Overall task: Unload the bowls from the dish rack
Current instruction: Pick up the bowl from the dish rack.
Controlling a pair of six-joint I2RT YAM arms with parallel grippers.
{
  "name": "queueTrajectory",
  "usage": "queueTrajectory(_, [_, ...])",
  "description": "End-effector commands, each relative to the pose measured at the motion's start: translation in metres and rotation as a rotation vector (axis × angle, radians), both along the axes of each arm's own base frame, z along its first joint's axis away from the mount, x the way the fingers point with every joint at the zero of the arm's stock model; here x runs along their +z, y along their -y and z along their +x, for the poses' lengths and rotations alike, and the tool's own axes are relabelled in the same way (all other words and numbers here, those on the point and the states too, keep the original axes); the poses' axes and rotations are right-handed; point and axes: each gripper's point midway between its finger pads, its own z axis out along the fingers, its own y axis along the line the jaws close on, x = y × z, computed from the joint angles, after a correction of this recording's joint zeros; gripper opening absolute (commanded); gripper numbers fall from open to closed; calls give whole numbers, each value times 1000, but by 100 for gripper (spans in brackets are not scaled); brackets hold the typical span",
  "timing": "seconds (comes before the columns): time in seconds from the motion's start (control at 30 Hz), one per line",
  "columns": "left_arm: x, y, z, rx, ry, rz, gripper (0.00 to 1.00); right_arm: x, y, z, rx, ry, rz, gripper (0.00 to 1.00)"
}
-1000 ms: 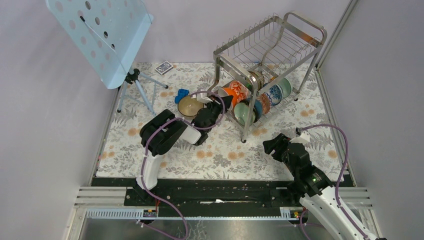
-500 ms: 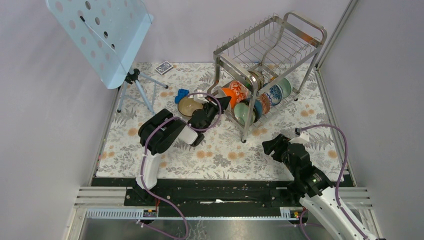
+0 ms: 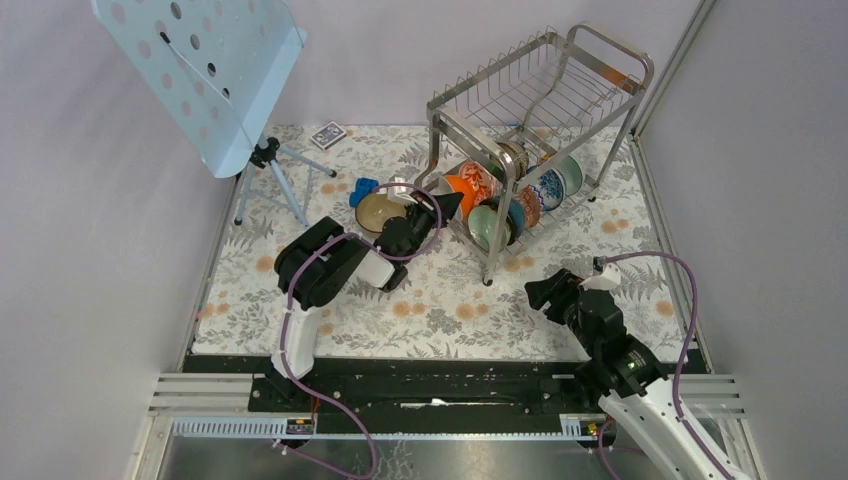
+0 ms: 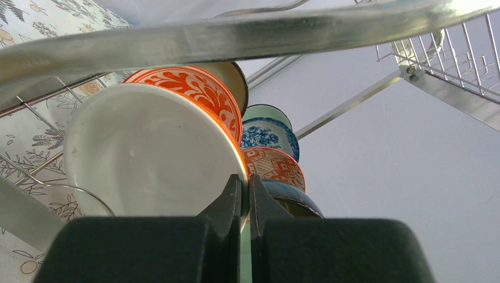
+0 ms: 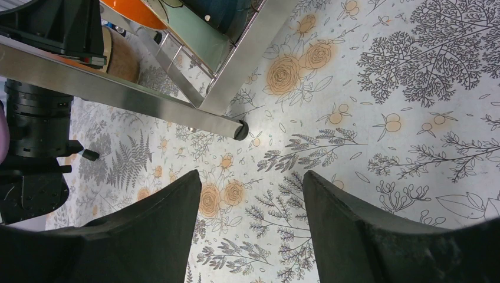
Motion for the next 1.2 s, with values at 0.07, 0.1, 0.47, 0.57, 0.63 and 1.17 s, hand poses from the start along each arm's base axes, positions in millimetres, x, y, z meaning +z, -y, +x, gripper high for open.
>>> queueTrajectory(0.07, [109,-12,-16,-17,251,-194,0,4,-3,0,19,24,14,71])
queueTrajectory(0.1, [112,-12,-17,-19,255,-198,0,3,-3,0,18,25,15,71])
queueTrajectory(0.47, [129,-15,-27,-41,278,-220,0,6,-3,-1,23,40,27,71])
queueTrajectory(0.57, [128,-16,-28,-44,273,-222,0,6,-3,-1,22,40,27,71])
queueTrajectory(0.63, [127,-16,-28,-46,267,-224,0,5,-4,-1,24,39,28,71])
queueTrajectory(1.17, [145,-25,-75,-168,277,-240,0,9,-5,-3,30,42,45,80])
